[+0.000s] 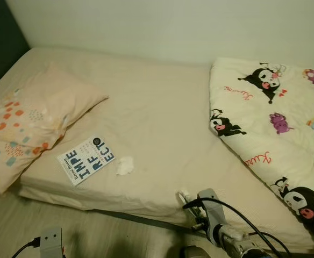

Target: Clean up the room

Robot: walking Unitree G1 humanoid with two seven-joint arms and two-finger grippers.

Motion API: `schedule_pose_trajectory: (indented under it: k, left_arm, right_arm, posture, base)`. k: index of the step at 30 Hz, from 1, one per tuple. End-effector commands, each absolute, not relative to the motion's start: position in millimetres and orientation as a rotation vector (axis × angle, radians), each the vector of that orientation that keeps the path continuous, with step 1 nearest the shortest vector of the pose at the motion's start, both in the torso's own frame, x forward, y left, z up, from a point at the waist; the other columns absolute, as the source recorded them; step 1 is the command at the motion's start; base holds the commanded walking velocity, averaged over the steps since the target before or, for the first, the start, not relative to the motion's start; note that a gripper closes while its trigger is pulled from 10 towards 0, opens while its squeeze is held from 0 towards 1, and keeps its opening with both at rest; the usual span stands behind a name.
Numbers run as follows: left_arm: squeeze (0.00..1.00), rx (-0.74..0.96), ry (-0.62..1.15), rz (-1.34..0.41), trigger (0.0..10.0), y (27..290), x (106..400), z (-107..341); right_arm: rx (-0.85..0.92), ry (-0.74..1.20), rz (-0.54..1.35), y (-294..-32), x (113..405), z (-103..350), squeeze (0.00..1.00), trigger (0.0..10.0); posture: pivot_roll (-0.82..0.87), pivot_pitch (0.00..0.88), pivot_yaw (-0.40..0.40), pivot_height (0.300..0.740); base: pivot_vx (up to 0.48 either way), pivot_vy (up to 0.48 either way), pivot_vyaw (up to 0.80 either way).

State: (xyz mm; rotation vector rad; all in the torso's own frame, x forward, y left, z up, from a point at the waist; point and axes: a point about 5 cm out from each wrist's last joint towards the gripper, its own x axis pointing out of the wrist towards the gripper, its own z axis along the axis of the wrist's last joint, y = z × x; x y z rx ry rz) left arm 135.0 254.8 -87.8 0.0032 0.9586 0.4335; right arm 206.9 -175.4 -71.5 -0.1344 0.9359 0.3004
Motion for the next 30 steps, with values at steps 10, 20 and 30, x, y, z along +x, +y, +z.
schedule_pose_trajectory:
  k: [10,20,30]
  left_arm:
    - [0.0,-0.035,0.966,0.42,10.0,246.9,129.0,-92.0]
    - [0.0,-0.048,0.968,0.424,10.0,245.7,129.8,-92.2]
    - [0.0,-0.116,0.975,0.397,10.0,243.4,127.5,-93.9]
  right_arm:
    - [-0.201,0.996,0.32,-175.8,192.7,-79.7,0.0,10.0]
    - [-0.222,1.0,0.304,-179.1,193.3,-79.4,0.0,10.0]
    - [-0.219,0.994,0.301,-178.1,194.9,-78.7,0.0,10.0]
  posture:
    - [-0.05,0.0,0.041,0.74]
    - [-0.04,0.0,0.037,0.74]
    - [-0.04,0.0,0.036,0.74]
  base:
    - [0.0,0.0,0.8]
    - [0.0,0.0,0.8]
    - [0.0,-0.183,0.8]
